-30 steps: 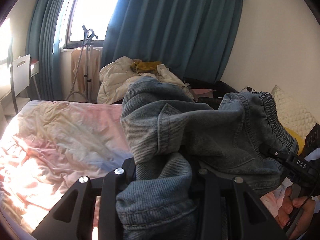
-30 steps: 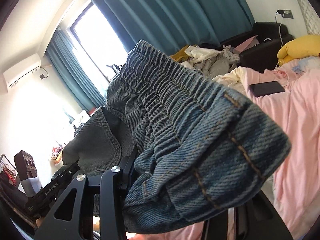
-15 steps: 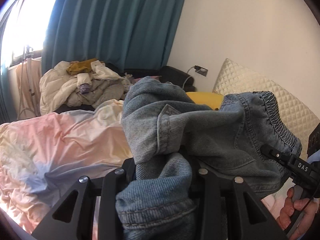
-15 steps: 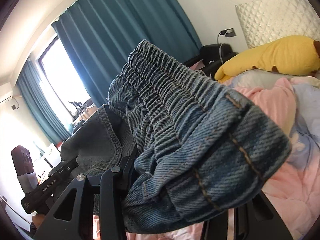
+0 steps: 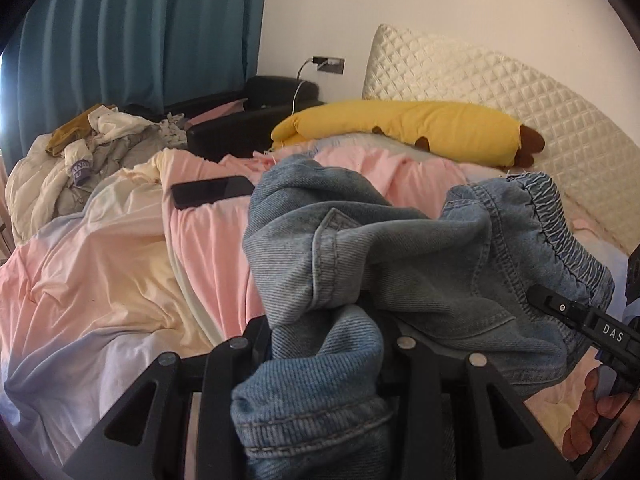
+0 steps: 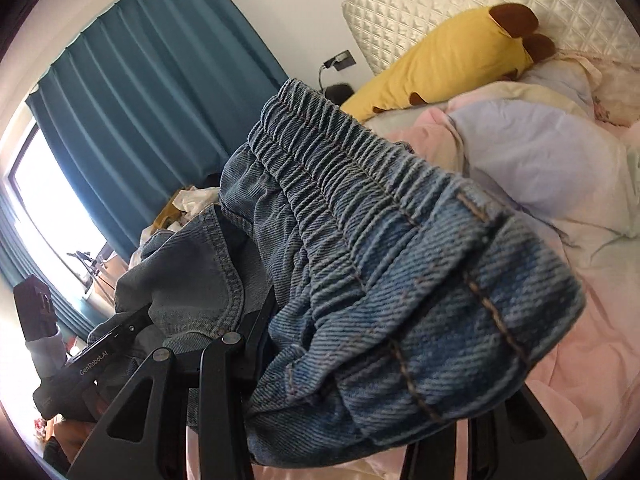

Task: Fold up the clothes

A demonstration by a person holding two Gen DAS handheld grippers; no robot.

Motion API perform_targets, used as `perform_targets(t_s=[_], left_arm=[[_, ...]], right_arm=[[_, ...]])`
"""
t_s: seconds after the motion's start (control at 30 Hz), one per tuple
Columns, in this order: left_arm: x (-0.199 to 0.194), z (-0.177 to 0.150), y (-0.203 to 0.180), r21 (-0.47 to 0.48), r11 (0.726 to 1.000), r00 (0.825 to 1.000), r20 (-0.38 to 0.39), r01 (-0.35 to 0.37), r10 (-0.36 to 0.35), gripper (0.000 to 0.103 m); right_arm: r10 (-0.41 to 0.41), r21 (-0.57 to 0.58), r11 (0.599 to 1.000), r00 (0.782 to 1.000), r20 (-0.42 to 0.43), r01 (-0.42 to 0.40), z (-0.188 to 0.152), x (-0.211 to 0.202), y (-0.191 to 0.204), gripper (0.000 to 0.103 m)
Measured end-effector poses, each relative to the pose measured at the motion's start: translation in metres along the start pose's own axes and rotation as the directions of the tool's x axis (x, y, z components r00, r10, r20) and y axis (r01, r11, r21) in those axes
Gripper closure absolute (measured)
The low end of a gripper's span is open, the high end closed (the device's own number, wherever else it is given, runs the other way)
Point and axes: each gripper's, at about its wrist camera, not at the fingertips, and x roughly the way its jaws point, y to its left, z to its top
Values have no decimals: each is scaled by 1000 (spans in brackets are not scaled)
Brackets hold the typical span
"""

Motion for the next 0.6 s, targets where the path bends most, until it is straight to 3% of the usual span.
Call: perform_targets(t_s=[0.2, 0.33, 0.6], left_arm=[[53, -30, 22, -10, 1000, 996, -86, -27, 26, 68], [64, -41, 22, 20, 999, 996, -79, -46, 47, 66], [59, -42, 25, 10, 999, 998, -53, -39, 40, 64]], right_arm=[[-43, 64, 997, 993, -107, 50, -45, 45, -30, 58], [-12, 143, 989, 990, -138, 32, -59, 75, -56, 53], [-6, 154, 988, 990, -138, 28, -72, 68, -59, 51]])
